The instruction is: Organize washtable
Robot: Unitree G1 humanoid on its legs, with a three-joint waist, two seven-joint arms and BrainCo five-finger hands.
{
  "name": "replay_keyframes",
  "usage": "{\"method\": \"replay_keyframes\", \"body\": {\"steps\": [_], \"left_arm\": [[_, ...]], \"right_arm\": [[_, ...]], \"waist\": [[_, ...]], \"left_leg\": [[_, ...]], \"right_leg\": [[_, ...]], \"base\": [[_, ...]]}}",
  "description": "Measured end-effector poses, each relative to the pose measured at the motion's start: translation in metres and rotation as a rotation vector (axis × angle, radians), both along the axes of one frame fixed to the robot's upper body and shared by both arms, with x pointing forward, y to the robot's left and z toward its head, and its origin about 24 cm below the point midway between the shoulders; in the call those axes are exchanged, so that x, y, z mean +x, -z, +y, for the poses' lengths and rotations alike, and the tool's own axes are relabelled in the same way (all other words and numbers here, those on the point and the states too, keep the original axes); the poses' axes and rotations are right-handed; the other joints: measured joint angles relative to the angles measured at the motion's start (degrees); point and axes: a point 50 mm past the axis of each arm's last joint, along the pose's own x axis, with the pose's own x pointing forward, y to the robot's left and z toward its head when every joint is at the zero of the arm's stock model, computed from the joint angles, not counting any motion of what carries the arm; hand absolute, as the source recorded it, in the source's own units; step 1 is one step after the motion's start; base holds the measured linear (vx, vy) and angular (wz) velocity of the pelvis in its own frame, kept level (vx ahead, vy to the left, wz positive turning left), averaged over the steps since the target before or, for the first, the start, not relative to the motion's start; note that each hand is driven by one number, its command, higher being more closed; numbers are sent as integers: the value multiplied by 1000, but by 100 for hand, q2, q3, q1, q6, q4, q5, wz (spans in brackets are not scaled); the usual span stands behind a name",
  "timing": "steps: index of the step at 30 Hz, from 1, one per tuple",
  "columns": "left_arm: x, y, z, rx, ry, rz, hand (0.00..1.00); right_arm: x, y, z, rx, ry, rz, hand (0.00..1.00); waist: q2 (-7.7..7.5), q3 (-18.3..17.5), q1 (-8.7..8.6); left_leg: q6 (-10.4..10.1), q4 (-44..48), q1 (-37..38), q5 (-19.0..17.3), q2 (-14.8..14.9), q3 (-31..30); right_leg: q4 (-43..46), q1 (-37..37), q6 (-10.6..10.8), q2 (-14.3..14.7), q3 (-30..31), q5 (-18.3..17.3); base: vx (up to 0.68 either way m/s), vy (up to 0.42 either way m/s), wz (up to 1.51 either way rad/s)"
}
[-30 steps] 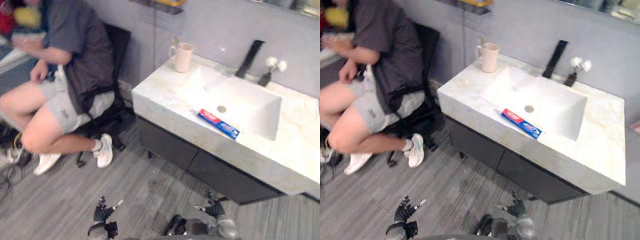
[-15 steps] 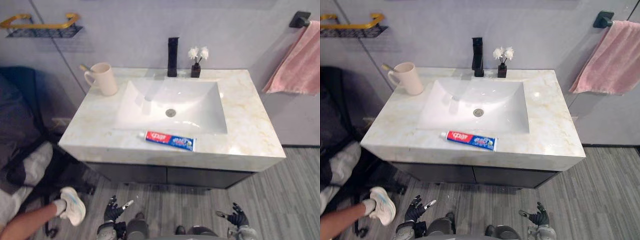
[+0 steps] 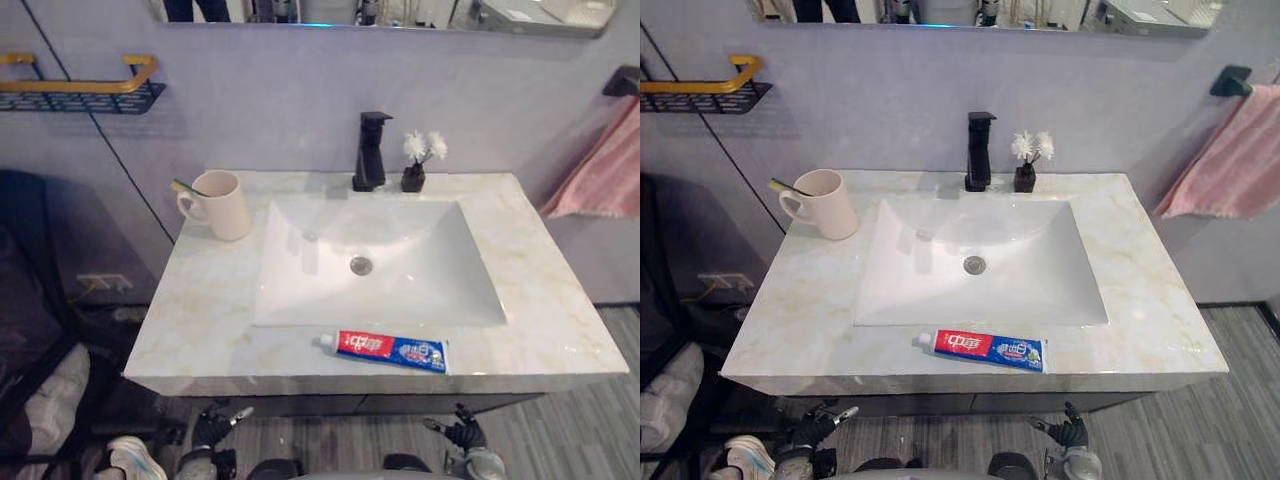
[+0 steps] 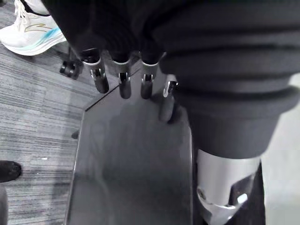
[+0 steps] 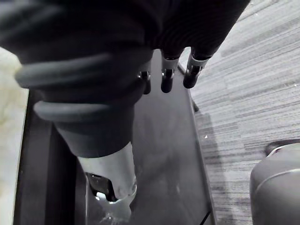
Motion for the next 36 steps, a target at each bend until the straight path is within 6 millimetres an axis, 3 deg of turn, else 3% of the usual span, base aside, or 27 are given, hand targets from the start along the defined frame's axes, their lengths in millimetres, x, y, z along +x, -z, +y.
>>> {"method": "replay_keyframes", "body": {"steps": [2,7,8,21,25,28,31,33,34,36], "left_arm": [[-3,3,-7,-26,-19,9,0],[-15,9,-20,-69,-46,35,0],[-29,13,-13,-61,-77,84,0],[-18,13,-21,-64,-8,71,0],[-17,12,-21,-59,12,74,0],[-21,9,1,-19,-61,68,0],[-26,-3,44,72,-162,49,0],[-28,-23,87,184,-256,2,0],[-26,-31,97,214,-275,-26,0],[-6,-67,125,326,-292,-171,0]], "right_arm": [[-2,1,-3,-7,10,12,0],[-17,4,-5,-6,34,48,0],[-25,7,-5,-2,44,82,0],[-28,8,-9,11,95,78,0],[-23,6,-12,17,116,57,0],[-22,3,-21,8,155,40,0],[-17,-1,-32,-22,158,16,0],[-10,-7,-40,-45,150,-20,0],[-10,-8,-41,-50,160,-25,0],[-19,-9,-47,-66,171,-17,0]], "waist": [[-17,-86,93],[172,-177,92],[125,-244,91],[204,-194,55],[235,-168,-49],[263,-138,-73],[269,-125,-61],[270,-71,-49],[236,-63,-31],[246,9,105]], "left_leg": [[-27,-107,-9,7,29,-48],[-168,-698,226,284,145,-257],[47,-1644,675,831,-158,-317],[46,-1667,792,832,-144,-244],[39,-1673,788,837,-143,-249],[37,-1674,781,837,-138,-288],[30,-1674,758,831,-136,-346],[6,-1673,707,816,-141,-382],[10,-1673,693,819,-141,-385],[30,-1672,686,832,-159,-397]], "right_leg": [[-363,117,14,8,-56,-25],[-999,483,-30,157,-359,232],[-1723,892,168,-10,-452,672],[-1753,1019,146,-1,-425,707],[-1761,1041,147,-1,-470,707],[-1806,1085,149,-6,-553,715],[-1963,1191,153,-8,-673,769],[-2022,1222,160,-14,-763,781],[-2038,1237,165,-15,-781,793],[-2098,1301,177,-31,-873,808]], "base": [[15,-102,15],[-1,-71,21],[0,0,0],[-5,-1,-1],[-77,-17,2],[-40,-17,9],[-4,-18,16],[18,-19,15],[35,-18,16],[28,-18,15]]}}
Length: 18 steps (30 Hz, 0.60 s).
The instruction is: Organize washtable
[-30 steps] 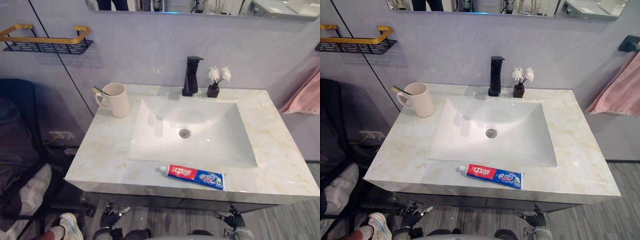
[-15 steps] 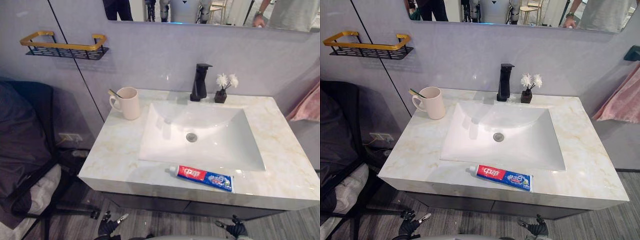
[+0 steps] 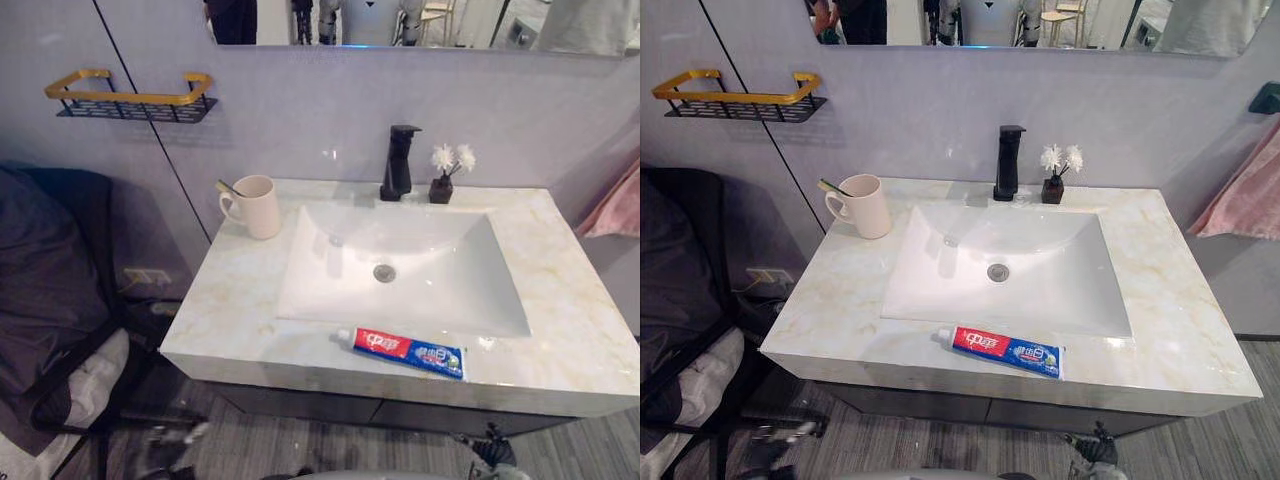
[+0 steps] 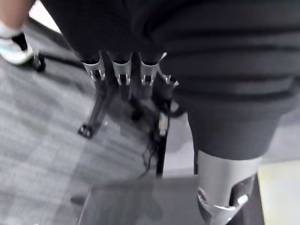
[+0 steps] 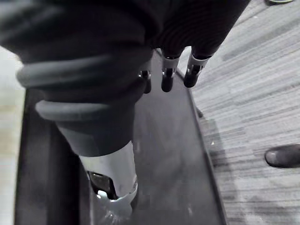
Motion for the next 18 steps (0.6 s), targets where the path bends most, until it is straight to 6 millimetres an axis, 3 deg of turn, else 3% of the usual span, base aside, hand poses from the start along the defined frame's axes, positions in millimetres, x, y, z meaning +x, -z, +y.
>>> {"method": "replay_keyframes", "body": {"steps": [1,2,3,4,5,8,9,11,12,13,16,18], "left_arm": [[2,-5,3,16,-1,-18,0],[17,-35,14,111,2,-130,0],[23,-48,16,149,13,-177,0],[37,-76,17,230,45,-279,0],[51,-105,13,319,93,-376,0],[76,-164,-10,489,189,-592,0],[83,-186,-25,539,241,-692,0],[90,-208,-50,597,343,-797,0],[98,-223,-82,620,477,-891,0],[101,-227,-95,618,529,-926,0],[111,-234,-161,620,858,-1014,0],[115,-229,-193,621,1047,-1011,0]], "right_arm": [[-1,0,0,-1,0,3,0],[-3,0,-1,-2,-1,7,0],[-3,0,-1,-2,0,7,0],[-4,-1,-2,-6,-1,5,0],[-8,-2,-3,-15,-2,1,0],[-14,-5,-6,-31,0,-1,0],[-16,-5,-7,-35,0,-1,0],[-18,-5,-8,-38,1,0,0],[-22,-5,-8,-39,-1,9,0],[-22,-5,-8,-38,-3,8,0],[-18,-5,-5,-22,-48,4,0],[-10,-4,-1,-12,-93,-4,0]], "waist": [[-6,-4,1],[34,17,4],[41,21,6],[18,6,19],[74,16,17],[158,-25,-12],[196,-37,-7],[237,-62,-22],[278,-85,-30],[284,-88,-34],[307,-100,-55],[303,-100,-183]], "left_leg": [[1,0,-3,0,-2,-4],[2,0,-7,1,-14,-14],[3,0,-7,2,-16,-17],[4,1,-8,4,-22,-33],[5,2,-6,7,-32,-64],[-23,3,-11,30,-52,-172],[-23,3,-14,32,-57,-212],[-42,4,-17,58,-64,-265],[-28,4,-19,87,-68,-328],[-32,4,-19,94,-72,-338],[-63,1,-52,58,-77,-335],[-40,1,-70,45,-49,-283]], "right_leg": [[-1,4,0,-3,-20,0],[-14,29,0,-18,-89,0],[-17,33,0,-28,-96,0],[-16,40,0,-51,-125,0],[-16,57,0,-49,-171,0],[34,70,-3,-53,-228,1],[52,73,-9,-82,-258,5],[84,77,-17,-87,-311,11],[149,78,-18,-101,-372,11],[163,77,-18,-112,-374,11],[167,66,-20,-126,-374,9],[194,47,-21,-121,-379,9]], "base": [[21,-18,17],[19,-13,11],[13,-11,12],[-1,-11,9],[-6,-16,10],[-26,-31,15],[-42,-10,18],[-51,-17,18],[-48,-22,20],[-92,-21,16],[-101,-18,6],[-104,-21,5]]}}
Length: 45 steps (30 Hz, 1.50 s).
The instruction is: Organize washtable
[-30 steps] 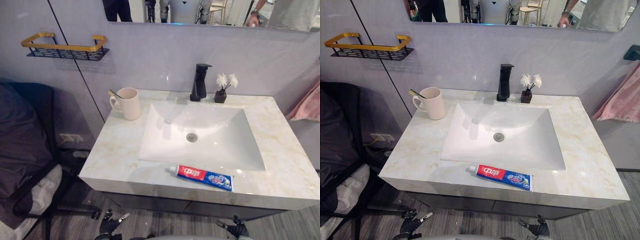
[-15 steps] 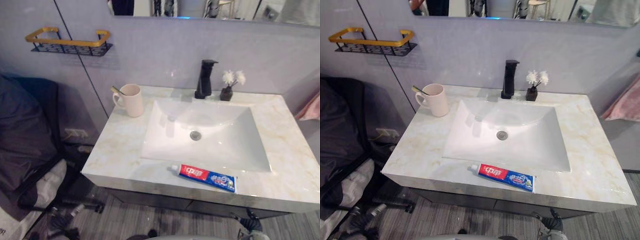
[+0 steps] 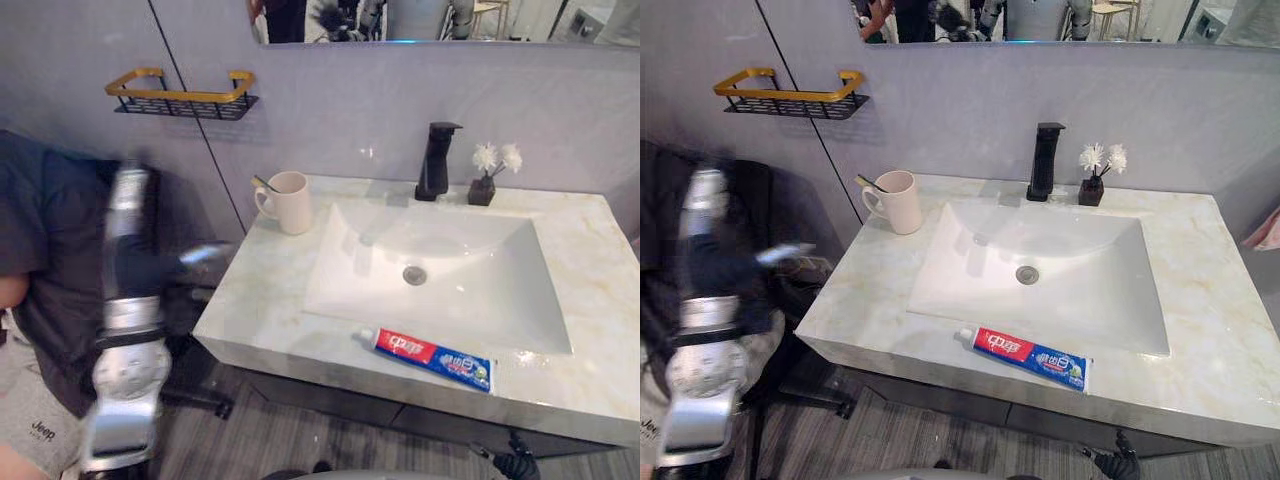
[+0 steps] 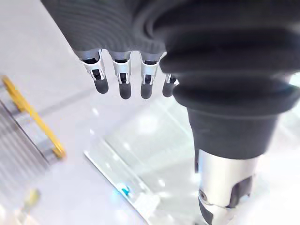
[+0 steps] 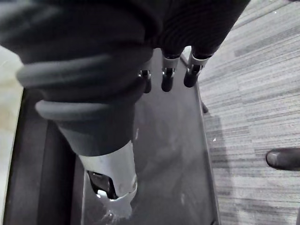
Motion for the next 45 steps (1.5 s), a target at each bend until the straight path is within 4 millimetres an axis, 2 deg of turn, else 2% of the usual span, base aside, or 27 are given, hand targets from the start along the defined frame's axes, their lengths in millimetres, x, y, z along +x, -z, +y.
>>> {"method": "replay_keyframes", "body": {"steps": [2,4,7,11,14,20,24,27,28,38,42,45], "left_arm": [[-1,10,-35,87,165,37,0],[-3,17,-57,130,277,64,0],[0,34,-80,187,371,129,0],[6,67,-104,305,446,251,0],[11,92,-113,406,456,339,0],[17,108,-119,527,461,372,0],[18,128,-117,612,446,431,0],[19,130,-116,623,437,438,0],[19,130,-116,626,436,437,100],[34,130,-118,647,407,424,100],[48,126,-116,603,360,452,100],[51,124,-112,559,345,471,100]], "right_arm": [[9,0,7,16,-55,-13,0],[10,1,11,26,-80,-10,0],[10,1,11,34,-88,-9,0],[15,3,18,45,-120,-8,0],[20,3,22,51,-144,-15,0],[25,3,26,58,-159,-24,0],[30,2,30,65,-160,-37,0],[31,3,31,68,-159,-39,0],[31,3,32,70,-158,-40,0],[37,2,33,71,-166,-50,0],[42,1,35,72,-175,-60,0],[41,1,35,73,-174,-54,0]], "waist": [[-8,-6,-137],[-12,-28,-170],[13,-69,-186],[-76,-87,-207],[-163,-60,-328],[-258,-5,-364],[-283,11,-475],[-297,20,-476],[-303,24,-478],[-322,39,-482],[-337,61,-633],[-324,63,-647]], "left_leg": [[-45,0,-36,35,62,196],[-83,0,-32,63,89,224],[-104,0,-38,79,118,263],[-32,1,-19,190,146,262],[-38,1,-20,196,154,261],[-38,1,-23,196,157,268],[-38,1,-30,195,156,281],[-39,1,-33,195,163,293],[-39,1,-34,195,166,295],[-44,0,-31,197,168,418],[-44,0,-25,195,174,464],[-48,1,-26,191,188,509]], "right_leg": [[60,-78,-10,31,19,-5],[60,-85,-13,47,27,-6],[60,-104,-14,70,43,-6],[30,-108,-25,145,16,-8],[-58,-102,-61,160,1,21],[-85,-101,-56,170,-1,29],[-210,-57,-51,170,-2,90],[-253,-45,-43,170,7,115],[-255,-45,-42,169,7,116],[-364,-49,-31,163,114,229],[-380,-60,-29,170,164,236],[-417,-56,-30,186,184,237]], "base": [[-87,-19,-6],[-54,-24,-7],[-15,-14,-4],[24,-25,2],[-10,-5,0],[-6,-3,0],[0,0,0],[-8,-3,-1],[0,0,0],[-42,-2,-6],[-19,-9,-7],[9,-9,-3]]}}
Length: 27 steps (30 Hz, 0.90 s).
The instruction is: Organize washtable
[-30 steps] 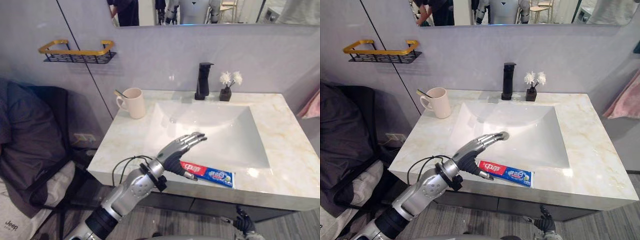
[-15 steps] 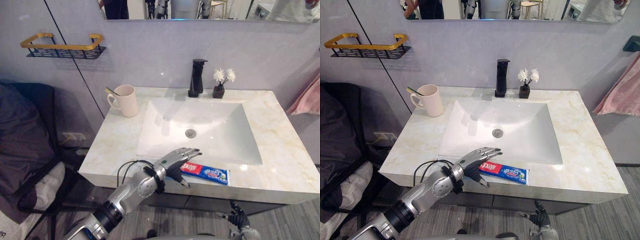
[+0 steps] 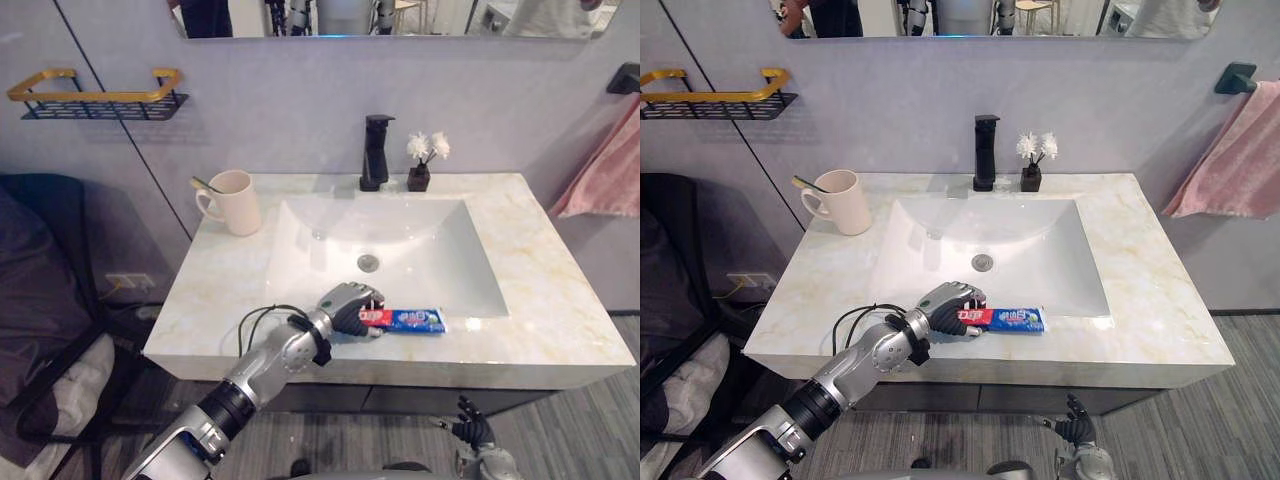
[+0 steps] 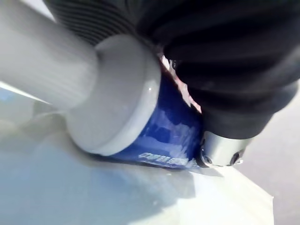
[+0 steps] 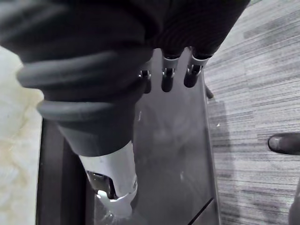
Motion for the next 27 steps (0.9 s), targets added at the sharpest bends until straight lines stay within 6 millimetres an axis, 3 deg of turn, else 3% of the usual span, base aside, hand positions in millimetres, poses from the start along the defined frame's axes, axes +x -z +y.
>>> {"method": "replay_keyframes", "body": {"steps": [14,18,24,27], "left_arm": [[2,2,10,-5,-31,35,100],[-1,5,15,-32,-76,43,100],[-7,-5,48,-153,-255,24,100],[-3,-23,63,-232,-333,-43,100]], "right_arm": [[4,-1,0,-4,0,-7,0],[-3,-2,-10,-24,88,-5,0],[-43,-21,-78,-97,615,-104,0],[-55,-46,-112,-145,853,-249,0]], "waist": [[65,11,12],[121,10,0],[149,-1,21],[136,-6,53]], "left_leg": [[-10,1,17,-6,71,145],[-27,1,40,-21,79,218],[-43,18,-47,-34,96,250],[-54,31,-93,-42,123,378]], "right_leg": [[-15,-9,-22,62,74,15],[-20,-19,-25,66,148,18],[1,-127,-29,76,187,22],[81,-226,-30,85,323,26]], "base": [[-21,-10,-2],[-26,-6,-10],[-1,-6,-2],[12,-4,-16]]}}
